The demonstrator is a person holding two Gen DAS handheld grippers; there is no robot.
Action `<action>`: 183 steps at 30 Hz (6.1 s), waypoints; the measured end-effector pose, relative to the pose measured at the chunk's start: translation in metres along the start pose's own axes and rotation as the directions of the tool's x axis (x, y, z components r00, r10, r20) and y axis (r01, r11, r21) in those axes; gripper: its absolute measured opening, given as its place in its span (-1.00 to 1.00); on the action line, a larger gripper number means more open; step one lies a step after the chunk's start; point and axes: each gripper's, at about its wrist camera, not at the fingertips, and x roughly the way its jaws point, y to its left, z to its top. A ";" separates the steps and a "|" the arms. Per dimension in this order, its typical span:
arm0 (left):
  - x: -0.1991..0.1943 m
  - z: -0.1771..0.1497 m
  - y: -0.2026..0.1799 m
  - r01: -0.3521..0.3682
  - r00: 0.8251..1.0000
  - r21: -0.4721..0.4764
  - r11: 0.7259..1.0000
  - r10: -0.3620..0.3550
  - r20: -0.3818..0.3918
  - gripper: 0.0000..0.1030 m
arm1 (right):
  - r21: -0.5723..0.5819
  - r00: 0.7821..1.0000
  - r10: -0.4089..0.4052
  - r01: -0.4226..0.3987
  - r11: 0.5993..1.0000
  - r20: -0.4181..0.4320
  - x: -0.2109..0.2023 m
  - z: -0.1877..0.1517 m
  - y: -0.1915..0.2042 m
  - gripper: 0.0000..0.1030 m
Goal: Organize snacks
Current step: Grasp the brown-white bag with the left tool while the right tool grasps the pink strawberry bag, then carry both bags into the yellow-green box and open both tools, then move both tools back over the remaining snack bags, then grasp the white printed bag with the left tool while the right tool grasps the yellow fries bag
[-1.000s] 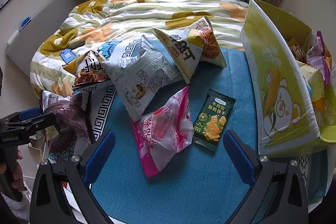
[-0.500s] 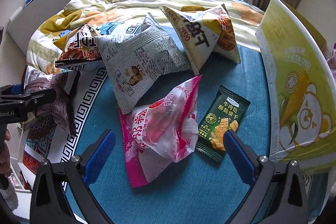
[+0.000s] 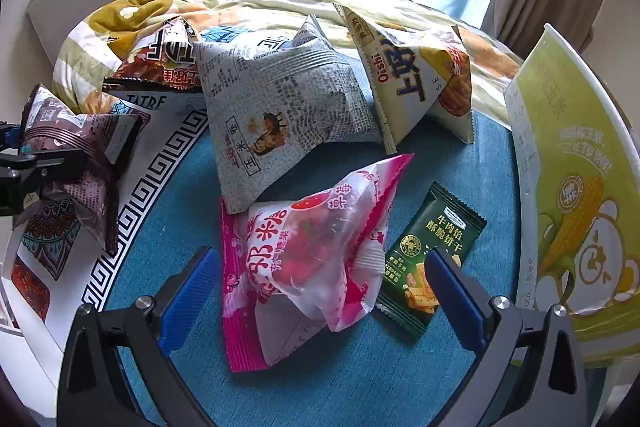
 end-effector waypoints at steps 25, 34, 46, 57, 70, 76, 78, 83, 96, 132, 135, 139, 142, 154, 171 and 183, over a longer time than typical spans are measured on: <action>-0.027 -0.011 -0.021 0.063 0.998 0.063 0.996 -0.064 0.007 0.54 | -0.081 1.000 -0.001 -0.001 0.997 -0.021 0.004 -0.002 0.015 0.07; -0.052 -0.005 -0.036 0.112 0.993 0.120 0.986 -0.116 0.027 0.54 | -0.003 0.999 -0.004 0.004 1.000 -0.034 -0.025 -0.012 0.004 0.03; -0.103 0.029 -0.087 0.231 0.953 0.257 0.938 -0.272 0.136 0.54 | 0.188 0.997 -0.067 0.057 0.981 0.047 -0.102 -0.010 -0.033 0.01; -0.164 0.073 -0.175 0.286 0.883 0.309 0.907 -0.375 0.283 0.54 | 0.351 0.970 -0.168 0.097 0.931 0.177 -0.189 -0.007 -0.119 0.01; -0.133 0.098 -0.349 0.339 0.876 0.367 0.866 -0.433 0.212 0.54 | 0.421 0.954 -0.213 0.109 0.901 0.209 -0.219 -0.044 -0.257 0.01; -0.107 0.095 -0.400 0.358 0.884 0.356 0.863 -0.435 0.168 0.54 | 0.421 0.963 -0.183 0.085 0.903 0.198 -0.210 -0.056 -0.306 0.01; -0.102 0.093 -0.411 0.367 0.883 0.355 0.860 -0.441 0.157 0.56 | 0.418 0.966 -0.172 0.078 0.905 0.193 -0.204 -0.059 -0.319 0.01; -0.100 0.090 -0.421 0.296 0.907 0.368 0.881 -0.380 0.182 0.99 | 0.420 0.971 -0.143 0.051 0.906 0.191 -0.195 -0.064 -0.343 0.01; -0.098 0.071 -0.369 0.264 0.937 0.198 0.944 -0.300 0.178 0.99 | 0.395 0.982 -0.045 -0.032 0.918 0.183 -0.177 -0.068 -0.358 0.01; -0.156 0.021 -0.305 0.132 0.945 0.092 0.987 -0.153 0.290 0.99 | 0.299 0.975 0.026 -0.093 0.950 0.222 -0.190 -0.065 -0.320 0.93; -0.165 0.019 -0.295 0.095 0.946 0.080 0.992 -0.115 0.302 0.99 | 0.275 0.969 0.041 -0.110 0.955 0.244 -0.199 -0.059 -0.311 0.94; -0.174 0.018 -0.278 0.059 0.945 0.060 0.996 -0.075 0.317 0.99 | 0.261 0.961 0.074 -0.146 0.954 0.268 -0.208 -0.046 -0.298 0.94; -0.175 0.020 -0.258 0.043 0.947 0.043 0.998 -0.055 0.316 0.99 | 0.232 0.952 0.092 -0.165 0.959 0.293 -0.211 -0.031 -0.281 0.94; -0.147 0.068 -0.171 0.061 0.965 0.093 0.994 -0.083 0.251 0.99 | 0.195 0.944 0.117 -0.183 0.964 0.307 -0.189 0.037 -0.204 0.94; -0.021 0.104 -0.145 0.168 0.984 0.358 0.919 -0.175 -0.012 0.99 | 0.367 0.988 0.058 -0.107 0.924 0.142 -0.099 0.106 -0.137 0.93; 0.048 0.107 -0.152 0.212 0.977 0.464 0.860 -0.184 -0.106 0.98 | 0.530 0.996 0.086 -0.084 0.844 0.021 -0.020 0.124 -0.125 0.94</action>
